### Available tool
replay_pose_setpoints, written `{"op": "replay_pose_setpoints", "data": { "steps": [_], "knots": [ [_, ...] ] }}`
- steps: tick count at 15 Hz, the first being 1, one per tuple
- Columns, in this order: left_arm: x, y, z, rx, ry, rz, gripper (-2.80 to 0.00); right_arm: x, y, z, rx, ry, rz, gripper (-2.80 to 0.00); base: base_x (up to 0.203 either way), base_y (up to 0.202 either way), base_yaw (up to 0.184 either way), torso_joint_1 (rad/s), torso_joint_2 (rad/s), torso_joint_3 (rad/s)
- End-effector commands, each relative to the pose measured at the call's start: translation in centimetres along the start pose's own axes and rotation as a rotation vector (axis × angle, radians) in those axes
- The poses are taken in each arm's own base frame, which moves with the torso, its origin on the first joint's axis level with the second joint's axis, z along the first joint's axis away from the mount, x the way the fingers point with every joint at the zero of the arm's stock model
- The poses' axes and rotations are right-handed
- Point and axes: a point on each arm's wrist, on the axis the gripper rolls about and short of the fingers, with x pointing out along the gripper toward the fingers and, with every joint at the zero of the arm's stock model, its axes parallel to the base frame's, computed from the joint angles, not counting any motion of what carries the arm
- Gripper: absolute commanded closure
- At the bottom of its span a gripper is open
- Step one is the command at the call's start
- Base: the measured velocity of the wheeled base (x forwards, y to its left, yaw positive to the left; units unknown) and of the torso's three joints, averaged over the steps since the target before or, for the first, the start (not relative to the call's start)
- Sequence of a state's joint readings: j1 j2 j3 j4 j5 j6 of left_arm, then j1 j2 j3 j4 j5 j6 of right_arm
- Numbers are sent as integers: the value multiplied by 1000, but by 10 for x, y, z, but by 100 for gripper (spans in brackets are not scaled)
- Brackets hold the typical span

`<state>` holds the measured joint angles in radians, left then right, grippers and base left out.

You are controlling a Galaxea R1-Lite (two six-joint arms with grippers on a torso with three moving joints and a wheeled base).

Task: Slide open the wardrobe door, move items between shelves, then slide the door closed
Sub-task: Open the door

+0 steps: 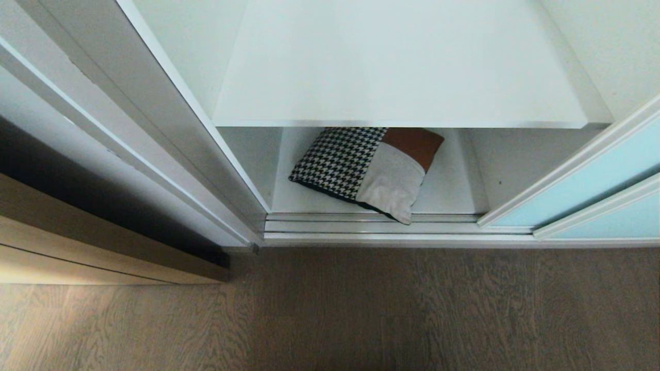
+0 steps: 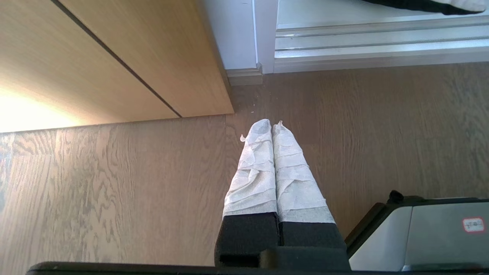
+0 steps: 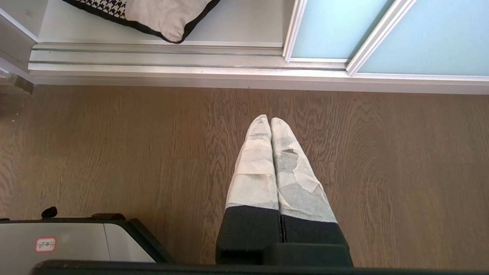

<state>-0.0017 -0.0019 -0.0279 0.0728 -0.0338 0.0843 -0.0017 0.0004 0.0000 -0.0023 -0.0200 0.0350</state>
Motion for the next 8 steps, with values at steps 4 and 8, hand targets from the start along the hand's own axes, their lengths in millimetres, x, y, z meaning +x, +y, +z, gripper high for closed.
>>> {"op": "replay_pose_setpoints", "data": {
  "steps": [4,8],
  "knots": [
    [0,0,-1,-9,8,-2,0,0,0,0,0,-1,0,0,0,0,0,0,0,0],
    [0,0,-1,-9,8,-2,0,0,0,0,0,-1,0,0,0,0,0,0,0,0]
  ]
}}
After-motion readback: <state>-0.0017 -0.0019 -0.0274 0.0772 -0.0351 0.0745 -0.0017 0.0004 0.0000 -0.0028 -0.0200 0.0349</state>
